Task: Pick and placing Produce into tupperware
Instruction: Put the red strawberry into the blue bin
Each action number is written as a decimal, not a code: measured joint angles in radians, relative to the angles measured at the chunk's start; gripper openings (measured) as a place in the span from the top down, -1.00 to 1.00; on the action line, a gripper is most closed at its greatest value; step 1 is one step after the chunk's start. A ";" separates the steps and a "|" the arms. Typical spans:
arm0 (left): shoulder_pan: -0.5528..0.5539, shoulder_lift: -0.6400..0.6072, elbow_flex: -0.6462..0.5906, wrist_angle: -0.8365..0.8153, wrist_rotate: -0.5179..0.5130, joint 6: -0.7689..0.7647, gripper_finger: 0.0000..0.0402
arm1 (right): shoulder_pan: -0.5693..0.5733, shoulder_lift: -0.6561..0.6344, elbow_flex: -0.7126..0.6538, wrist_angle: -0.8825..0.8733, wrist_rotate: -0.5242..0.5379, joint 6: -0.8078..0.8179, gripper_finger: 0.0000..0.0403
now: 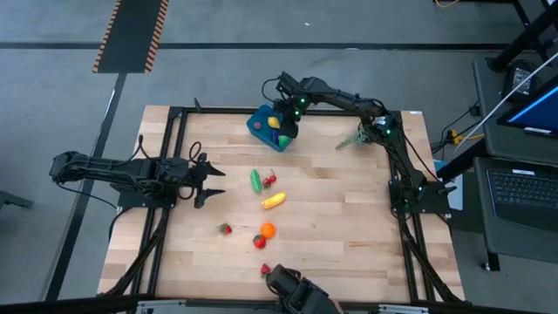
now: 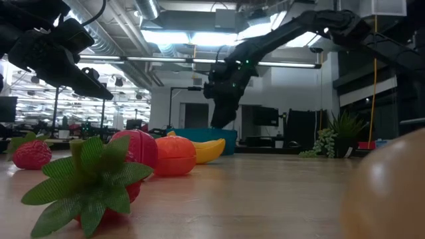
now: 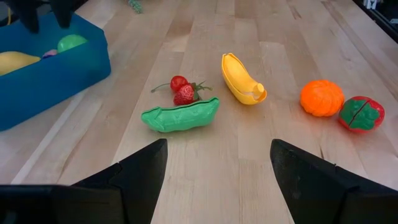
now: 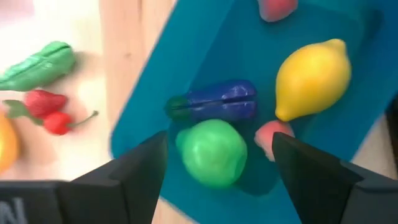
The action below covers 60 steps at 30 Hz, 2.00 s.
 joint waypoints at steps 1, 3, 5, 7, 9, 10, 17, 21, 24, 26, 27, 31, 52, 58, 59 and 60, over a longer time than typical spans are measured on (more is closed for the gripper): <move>0.000 0.000 0.000 0.000 0.000 0.000 -0.39 | 0.000 0.000 0.028 -0.031 0.000 0.002 -0.43; 0.000 0.000 0.000 0.000 0.000 0.000 -0.39 | 0.002 0.000 0.086 -0.071 -0.001 0.010 -0.43; 0.000 0.000 0.000 0.000 0.000 0.000 -0.39 | 0.006 0.000 0.145 -0.107 -0.003 0.017 -0.43; 0.000 0.000 0.000 0.000 -0.006 0.000 -0.39 | 0.014 0.000 0.192 -0.125 -0.009 0.000 -0.43; 0.000 0.000 0.000 0.000 -0.024 0.000 -0.39 | 0.026 -0.001 0.223 -0.126 -0.011 -0.009 -0.43; 0.000 0.000 0.000 0.000 -0.037 0.000 -0.39 | 0.034 -0.001 0.234 -0.130 -0.012 -0.017 -0.43; 0.000 0.000 0.000 0.001 -0.094 0.000 -0.39 | 0.079 -0.004 0.233 -0.133 -0.011 -0.025 -0.43; 0.000 0.000 0.000 0.001 -0.094 0.000 -0.39 | 0.099 -0.005 0.233 -0.158 -0.011 0.014 -0.43; 0.000 0.000 0.000 0.001 -0.094 0.000 -0.39 | 0.112 -0.019 0.231 -0.158 -0.010 0.028 -0.43; 0.000 0.000 0.000 0.001 -0.094 0.000 -0.39 | 0.122 -0.042 0.231 -0.146 -0.010 0.035 -0.43; 0.000 0.000 0.000 0.001 -0.094 0.000 -0.39 | 0.125 -0.059 0.231 -0.128 -0.011 0.040 -0.43; 0.000 0.000 0.000 0.001 -0.094 0.000 -0.39 | 0.146 -0.134 0.231 -0.096 -0.011 0.049 -0.43; 0.000 0.000 0.000 0.010 -0.094 -0.002 -0.39 | 0.229 -0.890 -0.834 0.591 0.101 0.248 -0.43; 0.000 0.000 0.000 0.054 -0.094 -0.020 -0.39 | 0.255 -1.165 -1.132 0.797 0.097 0.261 -0.43; 0.000 0.000 0.000 0.060 -0.094 -0.033 -0.39 | 0.261 -1.206 -1.185 0.854 0.098 0.260 -0.43; 0.000 0.000 0.000 0.064 -0.094 -0.048 -0.39 | 0.268 -1.241 -1.237 0.909 0.101 0.260 -0.43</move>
